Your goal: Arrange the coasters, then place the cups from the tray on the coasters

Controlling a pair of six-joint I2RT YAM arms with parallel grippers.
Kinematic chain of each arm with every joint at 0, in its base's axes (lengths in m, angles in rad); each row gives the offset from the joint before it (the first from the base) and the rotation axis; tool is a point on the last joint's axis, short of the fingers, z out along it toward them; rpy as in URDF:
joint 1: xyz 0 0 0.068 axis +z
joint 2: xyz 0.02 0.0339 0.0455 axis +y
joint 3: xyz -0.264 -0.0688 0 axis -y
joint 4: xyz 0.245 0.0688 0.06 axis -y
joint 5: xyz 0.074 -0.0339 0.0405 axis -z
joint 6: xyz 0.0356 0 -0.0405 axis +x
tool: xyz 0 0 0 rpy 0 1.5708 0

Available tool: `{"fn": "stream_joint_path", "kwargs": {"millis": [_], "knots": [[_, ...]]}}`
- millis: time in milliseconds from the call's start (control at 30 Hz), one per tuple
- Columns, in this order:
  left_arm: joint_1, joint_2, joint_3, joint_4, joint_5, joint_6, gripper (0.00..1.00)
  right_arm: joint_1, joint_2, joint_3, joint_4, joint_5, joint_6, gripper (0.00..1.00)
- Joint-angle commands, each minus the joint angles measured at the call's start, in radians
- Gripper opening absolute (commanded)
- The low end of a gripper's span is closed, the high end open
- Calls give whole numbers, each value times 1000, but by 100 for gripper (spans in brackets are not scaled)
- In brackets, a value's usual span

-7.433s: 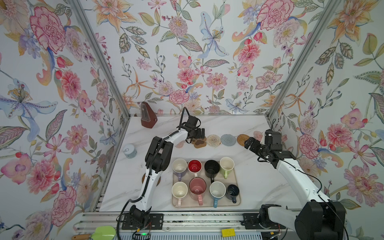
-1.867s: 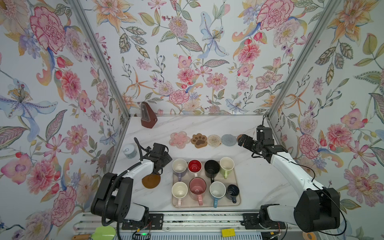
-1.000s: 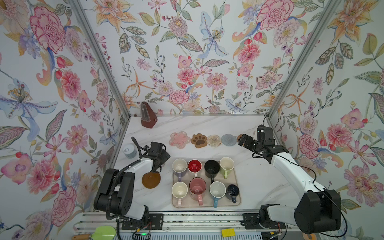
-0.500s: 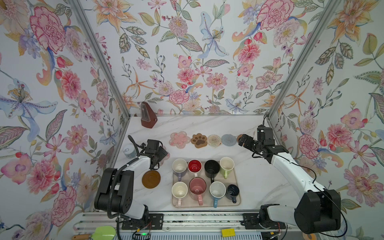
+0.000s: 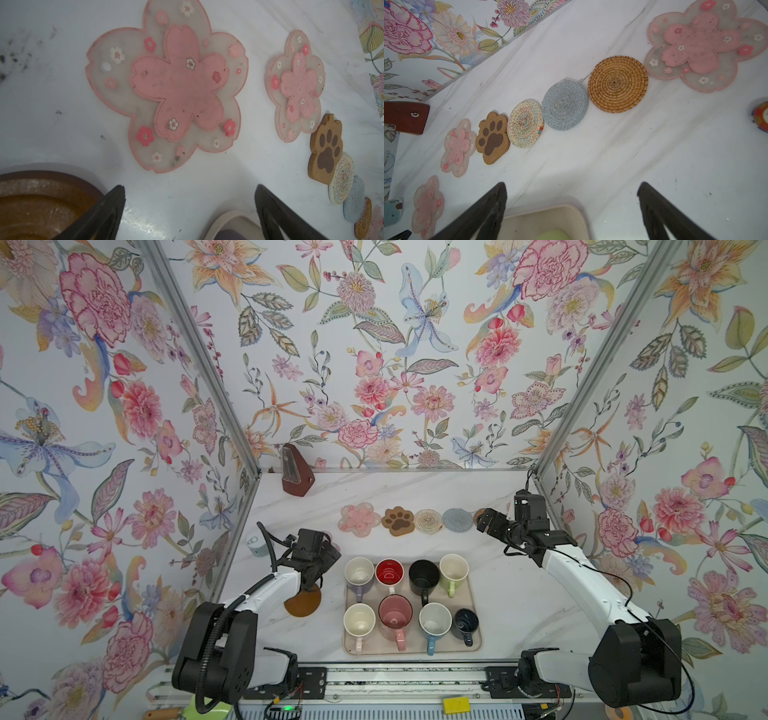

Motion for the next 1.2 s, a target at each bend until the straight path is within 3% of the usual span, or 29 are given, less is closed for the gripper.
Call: {"fn": "stream_joint_path", "kwargs": {"millis": [0, 800, 1167], "knots": [[-10, 27, 1, 12, 10, -28, 99, 2, 8, 3, -5, 3, -5, 99], [3, 202, 83, 93, 12, 10, 99, -2, -4, 18, -20, 14, -7, 99], [79, 286, 111, 134, 18, 40, 99, -2, -1, 28, -32, 21, -6, 99]]}}
